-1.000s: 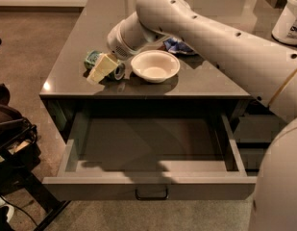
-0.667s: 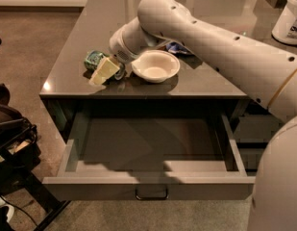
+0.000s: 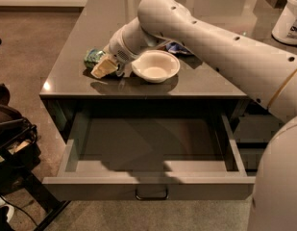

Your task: Place green can into top drawer

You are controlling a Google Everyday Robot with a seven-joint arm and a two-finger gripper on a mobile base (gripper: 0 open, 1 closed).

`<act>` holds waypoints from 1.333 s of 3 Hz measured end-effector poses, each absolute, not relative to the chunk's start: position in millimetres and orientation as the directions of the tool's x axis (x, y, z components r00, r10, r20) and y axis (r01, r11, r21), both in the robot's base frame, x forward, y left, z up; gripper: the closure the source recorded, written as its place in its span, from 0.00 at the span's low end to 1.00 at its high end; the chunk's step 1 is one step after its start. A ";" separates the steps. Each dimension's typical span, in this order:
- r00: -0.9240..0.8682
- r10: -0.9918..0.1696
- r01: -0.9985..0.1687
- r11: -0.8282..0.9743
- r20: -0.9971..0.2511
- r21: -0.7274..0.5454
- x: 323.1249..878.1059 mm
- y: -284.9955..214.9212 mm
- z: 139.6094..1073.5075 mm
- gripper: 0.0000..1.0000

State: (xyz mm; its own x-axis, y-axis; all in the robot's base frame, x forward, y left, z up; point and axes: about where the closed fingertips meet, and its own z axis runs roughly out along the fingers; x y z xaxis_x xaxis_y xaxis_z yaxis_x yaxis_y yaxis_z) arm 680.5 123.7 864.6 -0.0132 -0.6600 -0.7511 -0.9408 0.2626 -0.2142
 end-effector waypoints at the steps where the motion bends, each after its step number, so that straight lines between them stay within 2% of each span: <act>1: -0.013 -0.660 -0.941 0.262 -0.751 -0.214 680.5 123.8 864.6 0.62; 2: -0.013 -0.660 -0.941 0.262 -0.751 -0.214 680.5 123.8 864.6 0.85; 3: -0.013 -0.660 -0.941 0.262 -0.751 -0.214 680.4 123.8 864.7 1.00; 4: 0.010 -0.648 -0.949 0.233 -0.761 -0.211 666.3 124.1 876.8 1.00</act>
Offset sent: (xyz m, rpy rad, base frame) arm 0.0000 0.0000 0.0000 0.0000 0.0000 0.0001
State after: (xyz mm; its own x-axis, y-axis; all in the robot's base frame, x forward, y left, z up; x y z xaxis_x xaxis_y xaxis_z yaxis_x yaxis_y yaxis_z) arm 666.3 124.1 876.8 0.0100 -0.6485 -0.7612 -0.9493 0.2329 -0.2110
